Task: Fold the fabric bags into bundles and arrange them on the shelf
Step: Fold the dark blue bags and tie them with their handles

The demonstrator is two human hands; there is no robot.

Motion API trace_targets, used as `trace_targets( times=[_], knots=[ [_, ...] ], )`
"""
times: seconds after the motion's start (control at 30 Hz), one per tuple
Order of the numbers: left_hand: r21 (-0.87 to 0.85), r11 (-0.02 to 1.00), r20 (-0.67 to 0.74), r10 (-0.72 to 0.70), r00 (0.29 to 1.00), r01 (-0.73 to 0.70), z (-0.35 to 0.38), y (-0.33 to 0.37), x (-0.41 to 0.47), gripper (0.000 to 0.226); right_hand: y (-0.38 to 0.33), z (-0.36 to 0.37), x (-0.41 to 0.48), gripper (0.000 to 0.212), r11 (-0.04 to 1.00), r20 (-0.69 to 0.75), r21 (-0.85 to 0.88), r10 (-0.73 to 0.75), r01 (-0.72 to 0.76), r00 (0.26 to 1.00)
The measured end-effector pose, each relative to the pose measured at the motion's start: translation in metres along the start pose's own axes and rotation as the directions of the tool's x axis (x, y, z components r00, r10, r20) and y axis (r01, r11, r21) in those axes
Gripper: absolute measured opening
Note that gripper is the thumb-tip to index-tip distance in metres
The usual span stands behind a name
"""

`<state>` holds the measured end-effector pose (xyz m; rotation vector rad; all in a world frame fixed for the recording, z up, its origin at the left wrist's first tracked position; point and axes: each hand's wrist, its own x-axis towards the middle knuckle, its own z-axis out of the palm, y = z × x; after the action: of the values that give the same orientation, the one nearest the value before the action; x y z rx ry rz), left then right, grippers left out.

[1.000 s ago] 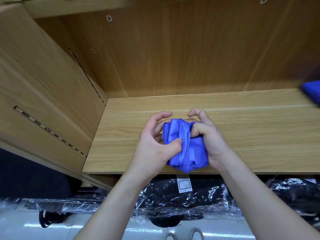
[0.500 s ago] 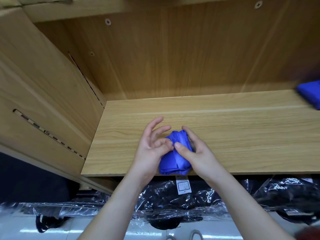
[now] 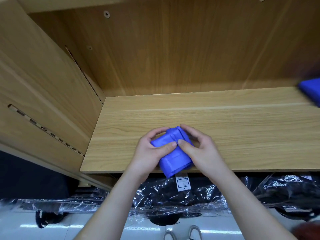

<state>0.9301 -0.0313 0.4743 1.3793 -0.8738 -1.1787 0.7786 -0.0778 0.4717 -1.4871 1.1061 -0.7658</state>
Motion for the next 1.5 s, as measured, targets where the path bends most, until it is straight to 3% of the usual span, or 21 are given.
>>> trace_targets(
  times=[0.07, 0.13, 0.37, 0.5, 0.63, 0.87, 1.0, 1.13, 1.2, 1.33, 1.5],
  knots=[
    [-0.025, 1.000, -0.068, -0.012, 0.998, 0.010, 0.004, -0.004, -0.001, 0.046, -0.001, 0.001, -0.003, 0.042, 0.986, -0.080, -0.150, -0.082, 0.070, 0.993],
    [-0.015, 1.000, -0.074, -0.002, 0.997, 0.001, 0.006, -0.007, -0.003, 0.046, -0.002, -0.002, -0.004, 0.037, 0.978, -0.101, -0.195, -0.102, 0.081, 0.990],
    [0.039, 0.998, -0.107, 0.059, 0.993, -0.055, 0.012, -0.012, -0.006, 0.037, -0.017, -0.013, 0.003, 0.019, 0.899, -0.068, -0.435, -0.095, 0.057, 0.993],
    [0.090, 0.992, -0.084, 0.097, 0.992, -0.090, 0.011, -0.013, -0.008, 0.032, -0.020, -0.023, 0.014, 0.015, 0.936, -0.037, -0.350, 0.014, -0.026, 0.999],
    [0.129, 0.988, -0.048, 0.093, 0.995, -0.086, 0.011, -0.013, -0.006, 0.030, -0.018, -0.022, 0.020, 0.010, 0.879, -0.007, -0.477, -0.037, 0.030, 0.999],
    [0.319, 0.945, -0.066, 0.093, 0.994, -0.067, 0.016, -0.012, -0.001, 0.027, -0.015, -0.012, 0.019, 0.007, 0.909, -0.008, -0.399, -0.136, 0.122, 0.991],
    [0.475, 0.877, -0.099, 0.132, 0.986, -0.070, 0.021, -0.015, 0.004, 0.029, -0.010, -0.012, 0.015, 0.008, 0.855, 0.010, -0.467, -0.249, 0.225, 0.968],
    [0.508, 0.861, -0.039, 0.038, 0.999, -0.013, 0.023, -0.010, 0.010, 0.030, -0.008, -0.010, 0.023, 0.020, 0.968, -0.053, -0.244, -0.077, 0.062, 0.996],
    [0.519, 0.854, -0.019, -0.027, 0.999, 0.033, 0.022, -0.006, 0.015, 0.028, -0.009, -0.005, 0.024, 0.019, 0.977, -0.064, -0.201, -0.082, 0.068, 0.995],
    [0.606, 0.795, 0.001, -0.047, 0.999, 0.037, 0.022, 0.001, 0.019, 0.021, -0.008, -0.003, 0.011, 0.019, 0.946, 0.016, -0.250, -0.207, 0.204, 0.978],
    [0.624, 0.778, -0.038, -0.060, 0.997, 0.070, 0.023, -0.001, 0.017, 0.014, 0.001, -0.018, 0.013, 0.021, 0.867, 0.158, -0.424, -0.214, 0.262, 0.964]
  ],
)
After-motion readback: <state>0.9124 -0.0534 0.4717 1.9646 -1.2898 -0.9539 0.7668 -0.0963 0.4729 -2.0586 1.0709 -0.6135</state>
